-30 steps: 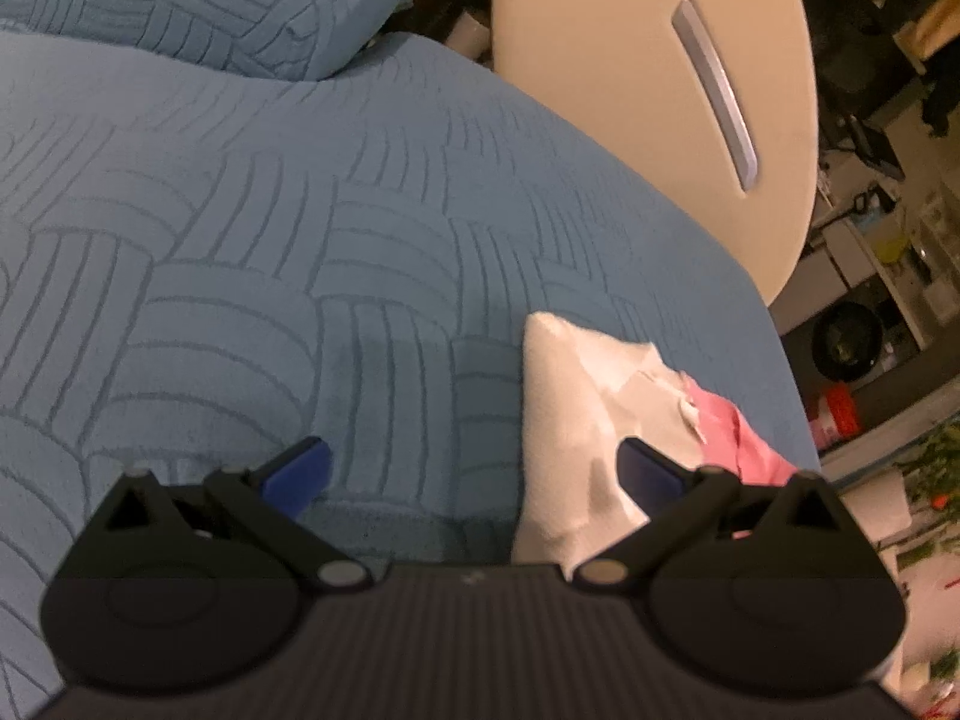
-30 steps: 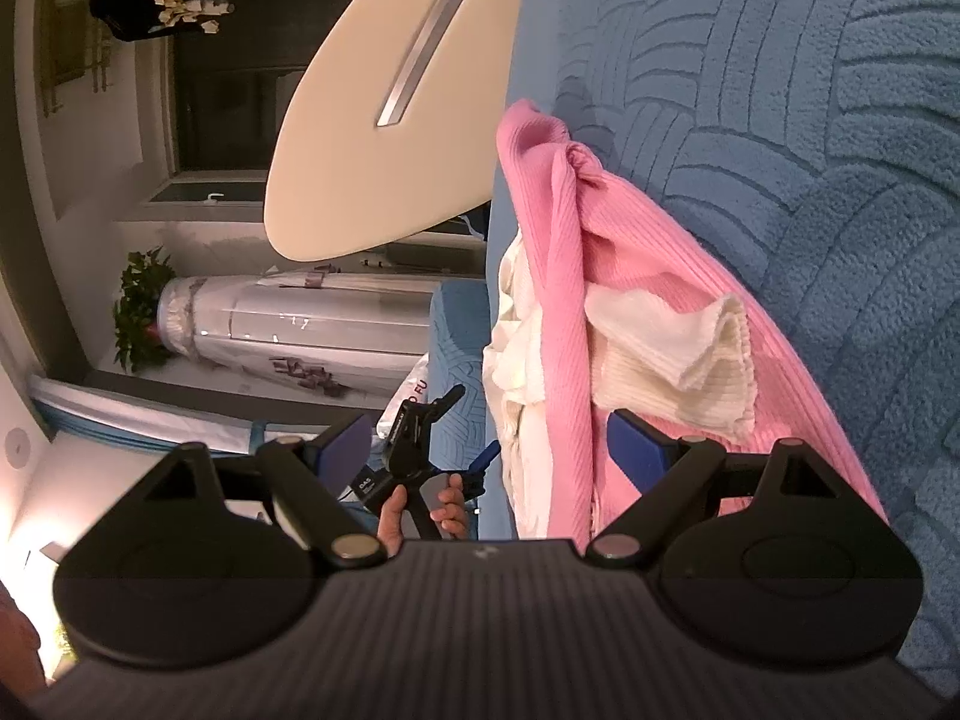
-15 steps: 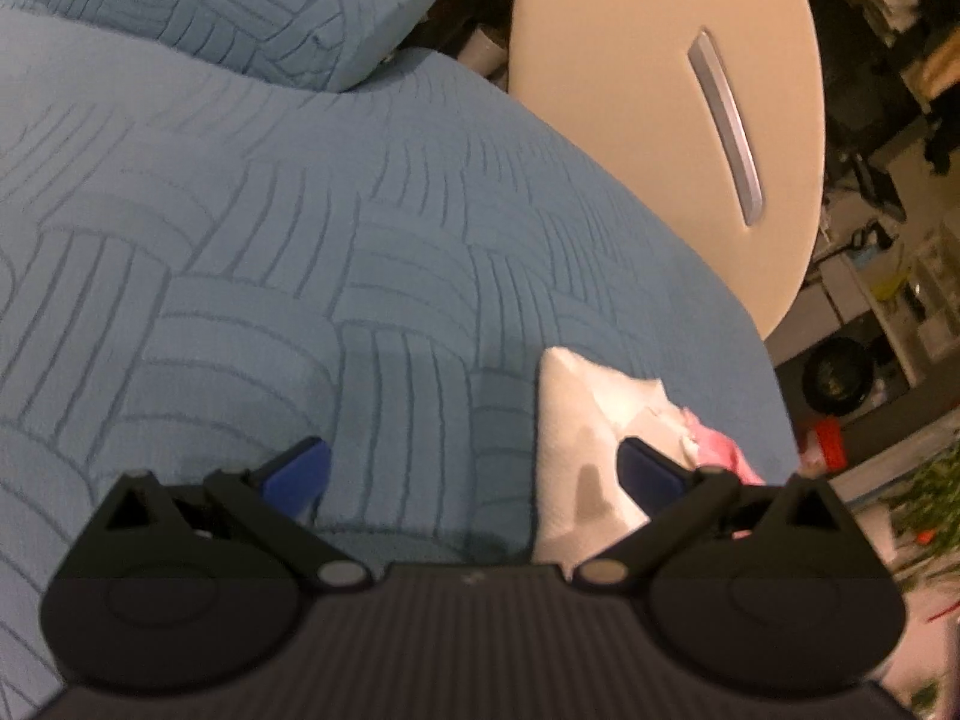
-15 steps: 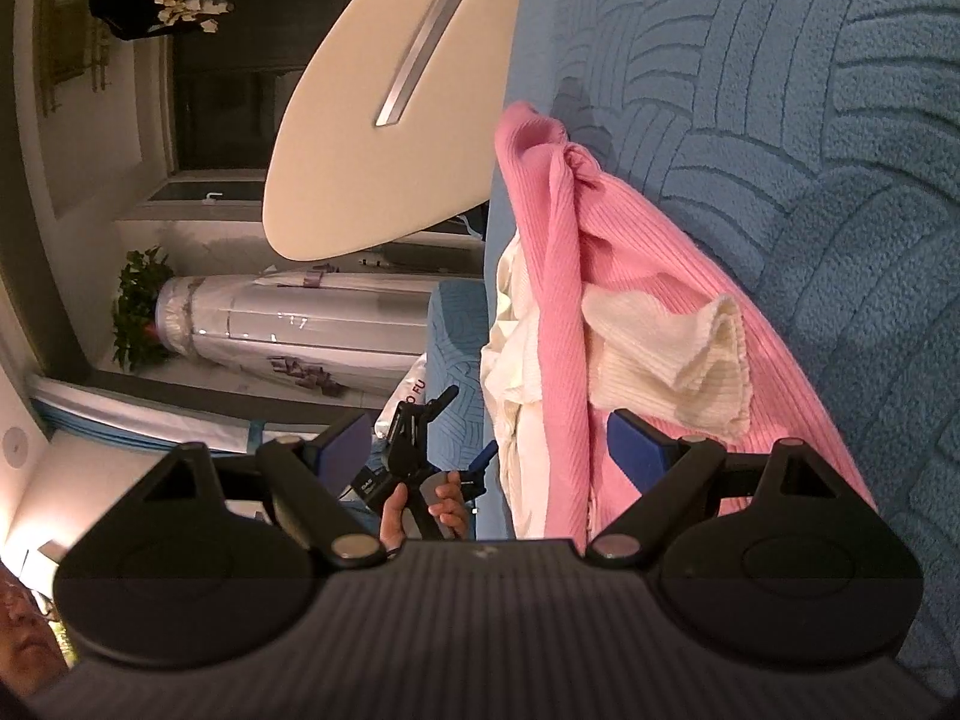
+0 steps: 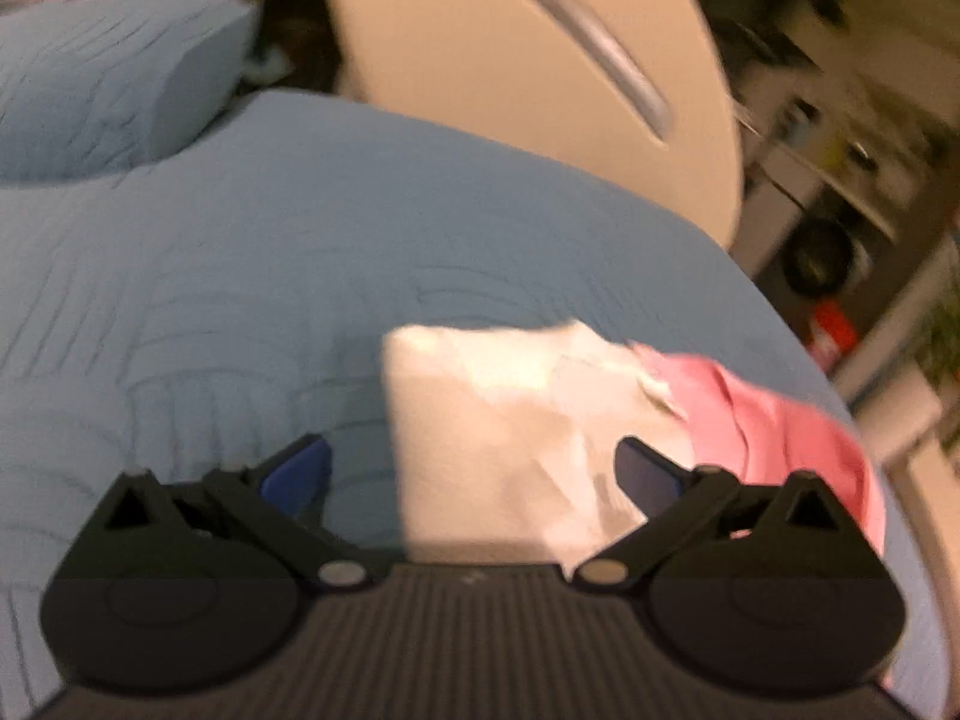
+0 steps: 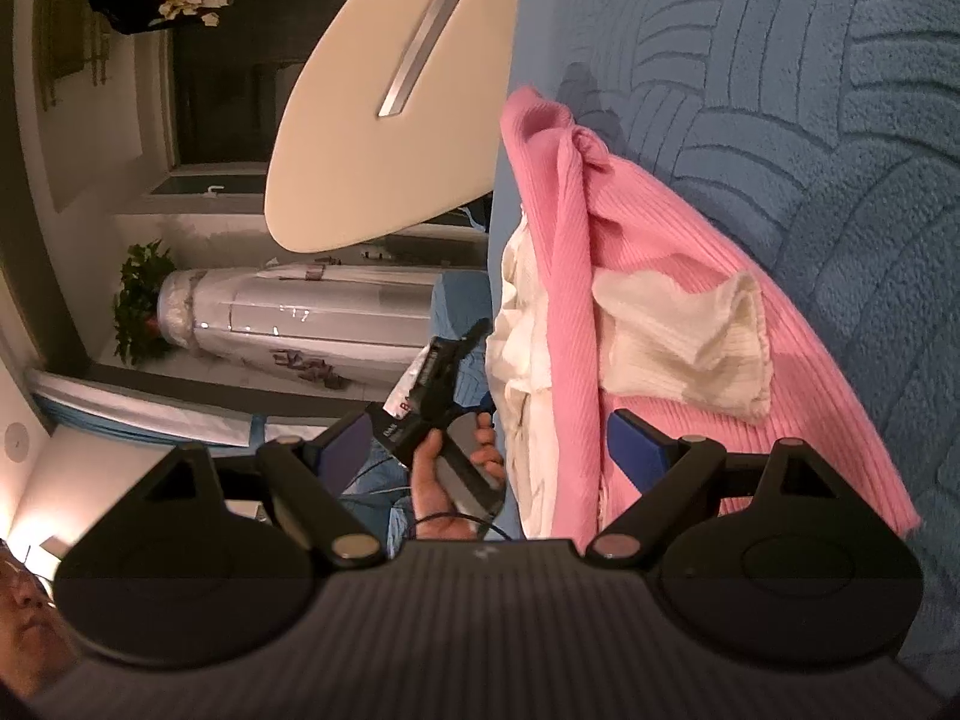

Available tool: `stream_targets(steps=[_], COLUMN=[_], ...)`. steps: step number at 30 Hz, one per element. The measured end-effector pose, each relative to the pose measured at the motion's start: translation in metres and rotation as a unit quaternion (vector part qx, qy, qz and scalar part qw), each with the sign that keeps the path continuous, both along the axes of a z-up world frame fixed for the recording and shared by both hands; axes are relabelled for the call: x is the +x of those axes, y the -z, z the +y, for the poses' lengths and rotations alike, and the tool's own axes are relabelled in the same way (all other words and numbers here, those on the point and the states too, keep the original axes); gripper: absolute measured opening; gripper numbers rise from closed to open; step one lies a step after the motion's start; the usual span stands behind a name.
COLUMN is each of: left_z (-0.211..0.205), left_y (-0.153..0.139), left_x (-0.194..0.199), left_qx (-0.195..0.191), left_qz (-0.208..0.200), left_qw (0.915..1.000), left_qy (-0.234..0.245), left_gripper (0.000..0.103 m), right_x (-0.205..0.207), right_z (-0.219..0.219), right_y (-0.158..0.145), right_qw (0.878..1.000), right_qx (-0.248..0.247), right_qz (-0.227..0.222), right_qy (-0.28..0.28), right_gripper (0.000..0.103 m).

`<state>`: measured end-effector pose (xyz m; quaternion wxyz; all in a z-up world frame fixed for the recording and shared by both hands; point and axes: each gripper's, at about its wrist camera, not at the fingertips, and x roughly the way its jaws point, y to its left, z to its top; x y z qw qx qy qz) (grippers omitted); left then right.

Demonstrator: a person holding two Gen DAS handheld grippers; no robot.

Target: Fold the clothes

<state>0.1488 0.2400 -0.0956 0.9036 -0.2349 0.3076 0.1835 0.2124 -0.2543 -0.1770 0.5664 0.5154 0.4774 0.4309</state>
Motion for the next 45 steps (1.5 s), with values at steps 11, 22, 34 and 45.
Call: stream_targets(steps=[11, 22, 34, 45], left_z=[-0.015, -0.01, -0.011, -0.02], left_y=[-0.004, -0.001, -0.002, -0.001], left_x=[0.001, 0.002, 0.002, 0.005], left_qx=[0.045, 0.043, 0.047, 0.077], left_qz=[0.026, 0.026, 0.035, 0.053], left_qw=[0.9984, 0.9985, 0.9981, 0.9954], left_qy=[0.022, 0.023, 0.018, 0.021], left_gripper=[0.014, 0.015, 0.015, 0.015], right_x=[0.004, 0.001, 0.002, 0.003], right_z=[-0.001, 0.004, 0.012, 0.025], right_y=[0.003, 0.002, 0.004, -0.042], right_qw=[1.0, 1.0, 0.999, 0.977], right_qx=[0.011, -0.008, -0.033, -0.125], right_qz=[0.011, 0.007, 0.011, -0.168], right_qy=[-0.002, -0.01, -0.021, 0.032], right_gripper=[0.089, 0.089, 0.089, 0.089])
